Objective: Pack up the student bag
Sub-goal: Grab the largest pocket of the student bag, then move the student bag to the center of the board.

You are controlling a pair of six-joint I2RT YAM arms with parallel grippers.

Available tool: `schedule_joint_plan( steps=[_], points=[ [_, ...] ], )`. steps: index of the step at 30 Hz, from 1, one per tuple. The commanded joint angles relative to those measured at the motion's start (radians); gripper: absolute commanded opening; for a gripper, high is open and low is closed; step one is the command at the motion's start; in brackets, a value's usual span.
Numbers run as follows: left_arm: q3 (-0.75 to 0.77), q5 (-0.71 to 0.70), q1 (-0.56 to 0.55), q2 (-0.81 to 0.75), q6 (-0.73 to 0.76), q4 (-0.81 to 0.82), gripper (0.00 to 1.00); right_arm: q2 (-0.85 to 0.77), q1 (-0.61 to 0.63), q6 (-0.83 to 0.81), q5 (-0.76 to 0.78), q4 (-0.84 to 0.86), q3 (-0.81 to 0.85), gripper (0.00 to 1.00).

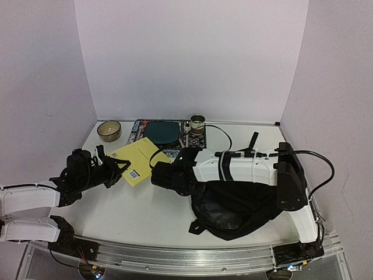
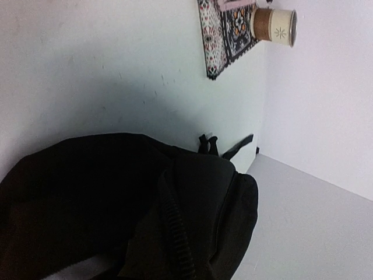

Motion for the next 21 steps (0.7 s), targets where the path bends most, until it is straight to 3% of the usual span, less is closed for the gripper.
schedule_joint_plan(
  steps=[1, 9, 13, 21],
  points=[
    [0.029, 0.006, 0.006, -0.100, 0.033, 0.026, 0.00, 0.025, 0.017, -0.269, -0.098, 0.220, 0.187, 0.00],
    [0.099, 0.116, 0.005, -0.191, 0.076, -0.130, 0.00, 0.040, -0.013, -0.343, -0.227, 0.278, 0.307, 0.00],
    [0.147, 0.136, 0.005, -0.233, 0.093, -0.263, 0.00, -0.028, -0.062, -0.282, -0.339, 0.275, 0.269, 0.00],
    [0.155, 0.242, 0.001, -0.283, 0.056, -0.286, 0.00, -0.154, -0.190, -0.172, -0.627, 0.276, 0.158, 0.00]
  ],
)
